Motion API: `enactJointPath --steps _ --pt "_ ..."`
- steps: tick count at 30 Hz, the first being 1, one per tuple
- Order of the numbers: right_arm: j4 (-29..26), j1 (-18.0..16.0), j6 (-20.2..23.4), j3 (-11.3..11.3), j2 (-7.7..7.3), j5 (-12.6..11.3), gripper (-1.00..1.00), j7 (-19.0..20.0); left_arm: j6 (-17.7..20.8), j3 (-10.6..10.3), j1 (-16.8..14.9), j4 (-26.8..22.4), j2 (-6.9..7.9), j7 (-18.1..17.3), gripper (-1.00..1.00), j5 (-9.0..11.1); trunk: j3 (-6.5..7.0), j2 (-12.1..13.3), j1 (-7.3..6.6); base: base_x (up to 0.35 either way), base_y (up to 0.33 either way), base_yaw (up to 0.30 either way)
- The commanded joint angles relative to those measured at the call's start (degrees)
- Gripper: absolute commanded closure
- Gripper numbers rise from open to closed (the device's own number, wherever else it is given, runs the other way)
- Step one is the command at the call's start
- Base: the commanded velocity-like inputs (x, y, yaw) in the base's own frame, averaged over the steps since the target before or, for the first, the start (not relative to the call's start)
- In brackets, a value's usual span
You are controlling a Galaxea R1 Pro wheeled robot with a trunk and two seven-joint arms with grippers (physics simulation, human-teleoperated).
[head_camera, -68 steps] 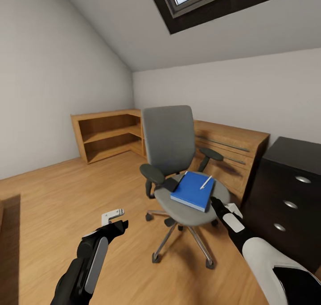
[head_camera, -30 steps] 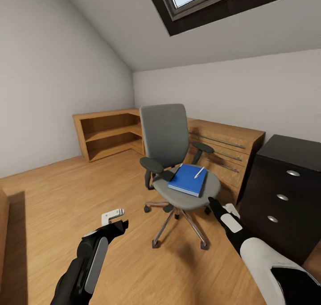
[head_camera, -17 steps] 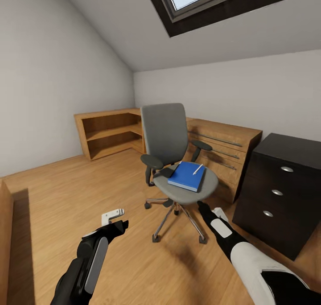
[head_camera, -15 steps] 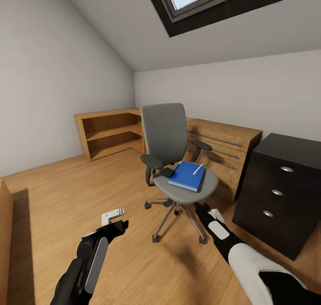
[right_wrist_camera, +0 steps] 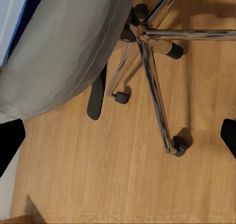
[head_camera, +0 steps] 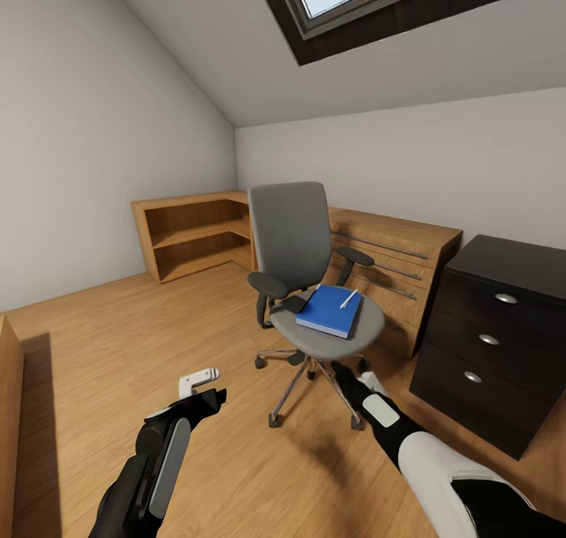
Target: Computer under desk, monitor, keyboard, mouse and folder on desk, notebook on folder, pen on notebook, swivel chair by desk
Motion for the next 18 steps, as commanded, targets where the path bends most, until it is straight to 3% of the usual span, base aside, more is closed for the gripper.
enactJointPath --steps 1,3,8,14,18 --pt "0.0 0.0 1.2 -0.3 -0.04 -0.3 -1.0 0.2 0.2 0.0 0.0 -0.1 -0.04 0.4 -1.0 0.6 -0.06 0.0 -0.01 0.0 0.0 0.0" --pt "-0.1 0.0 5.2 -0.4 -0.21 -0.4 -1.0 0.2 0.2 0.0 0.0 -0.1 -0.05 0.4 -1.0 0.6 -0.06 0.0 -0.01 0.0 0.0 0.0" --pt "-0.3 0.0 9.1 -0.5 -0.54 -0.5 -1.0 0.2 0.2 0.0 0.0 -0.6 -0.11 0.4 -1.0 0.6 -0.06 0.0 -0.01 0.0 0.0 0.0" --pt "-0.4 0.0 9.9 -0.5 -0.77 -0.4 -1.0 0.2 0.1 -0.3 0.0 -1.1 -0.14 0.3 -1.0 0.6 -0.06 0.0 -0.01 0.023 0.0 0.0" --pt "-0.4 0.0 9.8 -0.5 -0.82 -0.4 -1.0 0.3 0.1 -0.9 0.0 -1.2 -0.14 0.3 -1.0 0.6 -0.06 0.0 -0.01 0.224 0.0 0.0"
